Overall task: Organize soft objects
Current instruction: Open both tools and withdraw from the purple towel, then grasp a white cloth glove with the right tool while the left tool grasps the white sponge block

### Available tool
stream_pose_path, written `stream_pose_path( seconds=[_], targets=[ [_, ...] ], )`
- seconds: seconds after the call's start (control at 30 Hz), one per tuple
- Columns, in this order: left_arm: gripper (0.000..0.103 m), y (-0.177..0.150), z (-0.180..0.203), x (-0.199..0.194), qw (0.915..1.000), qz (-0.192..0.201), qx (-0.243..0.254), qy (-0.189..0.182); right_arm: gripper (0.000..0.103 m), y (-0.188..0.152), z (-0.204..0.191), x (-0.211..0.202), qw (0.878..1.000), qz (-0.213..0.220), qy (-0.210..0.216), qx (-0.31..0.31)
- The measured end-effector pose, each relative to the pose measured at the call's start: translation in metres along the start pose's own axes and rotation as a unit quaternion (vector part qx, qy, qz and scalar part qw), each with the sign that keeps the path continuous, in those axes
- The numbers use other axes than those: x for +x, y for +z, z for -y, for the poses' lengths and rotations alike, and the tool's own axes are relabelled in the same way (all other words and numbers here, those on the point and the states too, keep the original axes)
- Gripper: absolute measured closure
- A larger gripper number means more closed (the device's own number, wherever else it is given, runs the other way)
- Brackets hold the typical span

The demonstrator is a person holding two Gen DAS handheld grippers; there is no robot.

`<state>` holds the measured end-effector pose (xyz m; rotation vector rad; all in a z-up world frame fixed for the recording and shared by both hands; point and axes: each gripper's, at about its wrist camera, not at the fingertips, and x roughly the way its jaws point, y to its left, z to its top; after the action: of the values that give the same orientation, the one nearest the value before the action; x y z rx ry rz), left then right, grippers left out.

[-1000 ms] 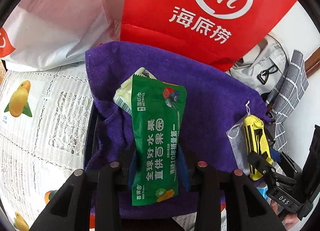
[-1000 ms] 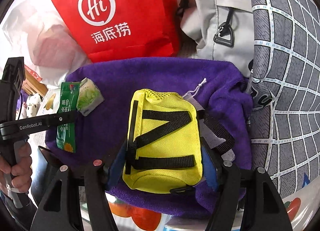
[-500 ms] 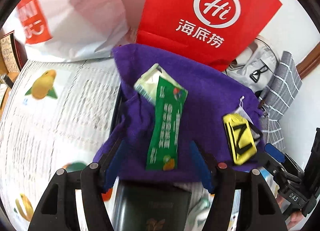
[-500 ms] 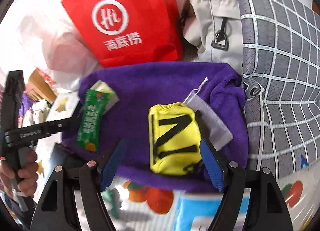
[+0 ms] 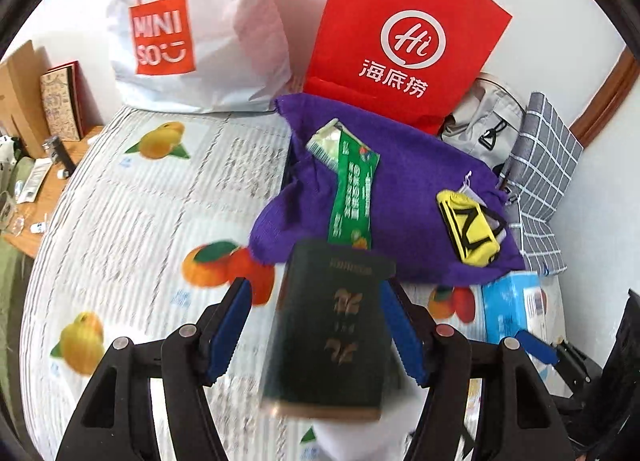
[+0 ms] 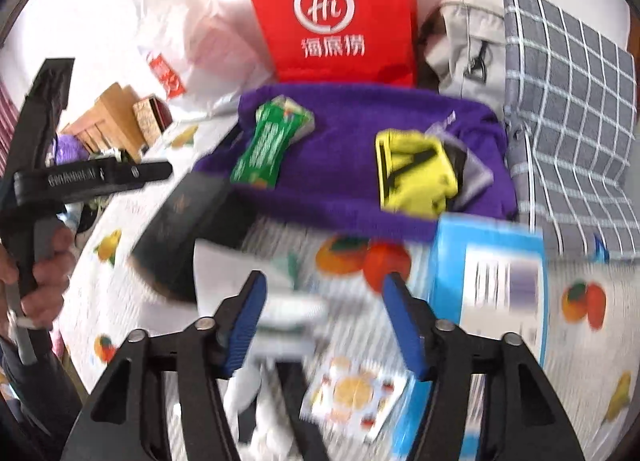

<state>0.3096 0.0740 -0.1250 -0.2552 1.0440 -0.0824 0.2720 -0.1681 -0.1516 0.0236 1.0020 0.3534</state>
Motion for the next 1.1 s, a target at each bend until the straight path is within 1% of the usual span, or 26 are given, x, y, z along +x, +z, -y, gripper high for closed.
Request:
stream_pose_path(
  seconds=[0.03, 0.1, 0.17, 0.27, 0.4, 0.43, 0.6, 0.67, 0.7, 0.77, 0.8, 0.83, 0.9, 1.0, 1.1],
  targets=[
    [0.038, -0.004, -0.002, -0.004, 1.0000, 0.000, -0.004, -0.002, 0.049, -0.010, -0.002, -0.002, 1.000, -0.006, -0.002, 0.000],
    [0.038, -0.012, -0.006, -0.010, 0.9999, 0.002, -0.012, -0.009, 0.056, -0.026, -0.004, -0.006, 1.000, -0.015, -0.010, -0.001],
    [0.038, -0.020, -0.011, -0.015, 0.9997, 0.002, -0.019, -0.017, 0.058, -0.039, -0.005, -0.008, 1.000, -0.022, -0.012, 0.001],
    [0.038, -0.031, -0.015, -0.021, 0.9995, 0.002, -0.023, -0.024, 0.058, -0.058, -0.006, -0.013, 0.999, -0.031, -0.007, 0.001],
    [0.038, -0.045, -0.017, -0.022, 0.9992, -0.003, -0.028, -0.029, 0.058, -0.083, -0.010, -0.017, 0.999, -0.041, 0.028, 0.003],
    [0.038, -0.048, -0.017, -0.022, 0.9991, -0.004, -0.029, -0.030, 0.058, -0.086, -0.013, -0.015, 0.999, -0.044, 0.030, 0.000],
    [0.038, -0.067, -0.019, -0.023, 0.9990, -0.012, -0.025, -0.034, 0.058, -0.102, -0.026, -0.003, 0.998, -0.059, 0.032, -0.009],
    [0.038, -0.074, -0.020, -0.025, 0.9989, -0.012, -0.026, -0.038, 0.059, -0.106, -0.033, 0.005, 0.997, -0.067, 0.022, -0.020],
    [0.038, -0.076, -0.020, -0.026, 0.9988, -0.012, -0.027, -0.039, 0.066, -0.109, -0.037, 0.009, 0.997, -0.068, 0.008, -0.032],
    [0.038, -0.081, -0.020, -0.027, 0.9985, -0.011, -0.030, -0.045, 0.082, -0.112, -0.043, 0.008, 0.997, -0.052, -0.026, -0.059],
    [0.038, -0.083, -0.020, -0.027, 0.9983, -0.011, -0.032, -0.048, 0.082, -0.114, -0.044, 0.007, 0.996, -0.052, -0.026, -0.067],
    [0.038, -0.085, -0.019, -0.027, 0.9981, -0.011, -0.032, -0.052, 0.082, -0.114, -0.043, 0.003, 0.997, -0.051, -0.009, -0.063],
    [0.038, -0.089, -0.014, -0.026, 0.9981, -0.012, -0.026, -0.054, 0.082, -0.115, -0.042, -0.007, 0.998, -0.038, 0.001, -0.055],
    [0.038, -0.096, -0.004, -0.024, 0.9989, -0.013, -0.006, -0.045, 0.082, -0.119, -0.039, -0.022, 0.998, -0.021, -0.003, -0.055],
    [0.038, -0.103, 0.008, -0.021, 0.9992, -0.015, 0.011, -0.036, 0.082, -0.121, -0.032, -0.033, 0.999, -0.013, 0.000, -0.041]
  ],
)
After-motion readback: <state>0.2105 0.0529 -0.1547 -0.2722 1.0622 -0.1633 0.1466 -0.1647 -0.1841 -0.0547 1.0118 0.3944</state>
